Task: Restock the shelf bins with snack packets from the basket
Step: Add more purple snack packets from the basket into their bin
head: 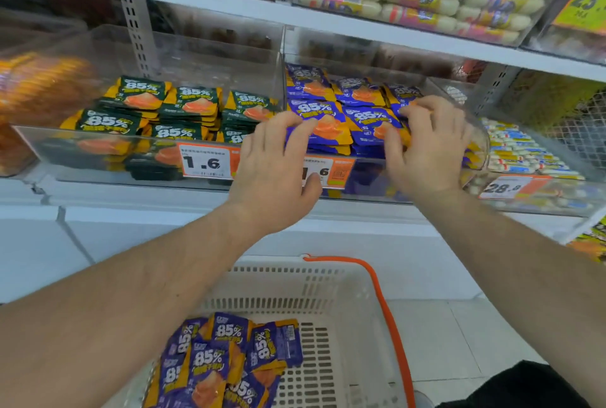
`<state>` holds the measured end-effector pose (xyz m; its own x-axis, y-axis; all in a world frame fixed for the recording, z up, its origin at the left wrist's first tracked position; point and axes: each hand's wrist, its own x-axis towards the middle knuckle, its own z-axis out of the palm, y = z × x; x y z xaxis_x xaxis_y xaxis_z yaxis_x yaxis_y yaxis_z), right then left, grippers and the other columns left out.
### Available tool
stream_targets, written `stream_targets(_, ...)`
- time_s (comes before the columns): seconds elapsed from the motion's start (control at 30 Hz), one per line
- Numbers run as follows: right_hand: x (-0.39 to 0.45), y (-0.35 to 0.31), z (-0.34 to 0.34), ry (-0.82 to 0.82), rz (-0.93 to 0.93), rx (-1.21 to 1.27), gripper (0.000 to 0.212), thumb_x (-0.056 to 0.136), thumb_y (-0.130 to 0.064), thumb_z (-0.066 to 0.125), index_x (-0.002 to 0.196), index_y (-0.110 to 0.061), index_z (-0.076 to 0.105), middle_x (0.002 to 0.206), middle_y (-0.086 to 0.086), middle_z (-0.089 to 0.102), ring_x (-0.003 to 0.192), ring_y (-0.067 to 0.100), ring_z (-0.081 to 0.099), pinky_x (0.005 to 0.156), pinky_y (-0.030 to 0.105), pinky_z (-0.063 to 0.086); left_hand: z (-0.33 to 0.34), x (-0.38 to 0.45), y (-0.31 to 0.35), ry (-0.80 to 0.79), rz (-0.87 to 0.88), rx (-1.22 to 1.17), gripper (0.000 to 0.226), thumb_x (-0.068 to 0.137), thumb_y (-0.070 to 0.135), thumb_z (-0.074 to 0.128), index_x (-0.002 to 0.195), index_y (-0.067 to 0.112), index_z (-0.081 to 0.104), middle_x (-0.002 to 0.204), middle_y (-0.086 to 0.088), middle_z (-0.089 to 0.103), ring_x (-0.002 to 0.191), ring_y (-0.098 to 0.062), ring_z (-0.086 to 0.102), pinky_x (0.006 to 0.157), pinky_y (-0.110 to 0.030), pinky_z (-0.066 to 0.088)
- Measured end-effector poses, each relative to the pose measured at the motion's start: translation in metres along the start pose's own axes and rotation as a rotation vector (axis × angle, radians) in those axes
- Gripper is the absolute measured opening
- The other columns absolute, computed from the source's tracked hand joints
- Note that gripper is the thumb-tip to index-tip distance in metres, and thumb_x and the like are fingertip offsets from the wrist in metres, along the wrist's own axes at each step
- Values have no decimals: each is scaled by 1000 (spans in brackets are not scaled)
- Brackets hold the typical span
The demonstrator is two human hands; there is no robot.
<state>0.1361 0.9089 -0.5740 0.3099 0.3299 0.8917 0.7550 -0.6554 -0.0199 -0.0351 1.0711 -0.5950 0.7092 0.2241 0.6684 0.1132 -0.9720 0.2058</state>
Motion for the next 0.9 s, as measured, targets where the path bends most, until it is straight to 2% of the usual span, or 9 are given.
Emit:
stream_targets(0.1, -45, -60, 9, -38, -238, 250, 23, 82, -26, 61, 93, -7, 66, 97, 16, 60, 87, 30, 47, 72, 38, 30, -1, -34, -17, -230, 64, -5, 55, 76, 38, 45, 122, 10, 52, 114, -12, 54, 101, -35, 56, 82, -44, 44)
stream_targets(0.17, -82, -92, 26, -170, -275, 361, 22, 80, -26, 58, 88, -7, 65, 89, 14, 59, 81, 30, 48, 69, 39, 32, 0, -54, -33, -504, -6, 63, 52, 82, 36, 47, 128, 13, 53, 118, -9, 55, 108, -33, 56, 90, -43, 44)
stream_targets(0.3, -167, -125, 70, -539, -135, 408, 25, 84, -27, 47, 77, -10, 64, 74, 6, 57, 71, 28, 53, 66, 37, 41, 1, -80, -59, -867, -123, 102, 42, 94, 31, 52, 135, 23, 50, 134, -1, 50, 122, -23, 48, 104, -39, 38)
stream_targets(0.43, -236, -135, 92, -961, 73, 431, 26, 95, -26, 41, 69, -20, 41, 61, -6, 38, 54, 15, 37, 56, 34, 34, 15, -99, -68, -979, -132, 49, 30, 95, 28, 53, 124, 27, 59, 126, 2, 57, 114, -19, 50, 98, -36, 41)
stream_targets(0.53, -285, -137, 104, -1421, 131, 285, 17, 98, -24, 45, 94, -17, 60, 89, 2, 62, 79, 17, 58, 73, 36, 48, 28, -107, -74, -1031, -178, 29, 27, 96, 29, 50, 121, 29, 59, 120, 5, 58, 98, -14, 48, 86, -30, 41)
stream_targets(0.6, -317, -135, 111, -1569, 43, 181, 35, 93, -28, 52, 126, -17, 54, 123, 6, 59, 111, 26, 56, 92, 39, 45, 36, -110, -79, -1082, -217, 8, 28, 95, 28, 50, 121, 27, 58, 120, 5, 57, 88, -11, 49, 78, -25, 44)
stream_targets(0.77, -369, -124, 125, -1743, -185, 81, 100, 82, -59, 66, 154, -14, 12, 161, 10, 11, 147, 33, 14, 116, 50, 18, 59, -116, -89, -1204, -280, -9, 30, 94, 26, 46, 122, 27, 57, 125, 1, 60, 63, 0, 45, 52, -18, 42)
stream_targets(0.83, -379, -121, 126, -1802, -167, 81, 108, 83, -67, 62, 157, -15, 2, 164, 7, -3, 151, 31, 1, 120, 51, 8, 67, -116, -89, -1247, -285, -11, 32, 95, 25, 44, 124, 27, 58, 127, 1, 61, 59, 0, 46, 51, -19, 48)
stream_targets(0.9, -388, -120, 121, -1782, -126, 100, 102, 86, -62, 61, 157, -15, 6, 165, 5, -2, 152, 29, 3, 121, 49, 10, 72, -117, -88, -1270, -288, -12, 33, 95, 25, 45, 124, 27, 59, 128, 3, 61, 59, 0, 47, 58, -22, 53)
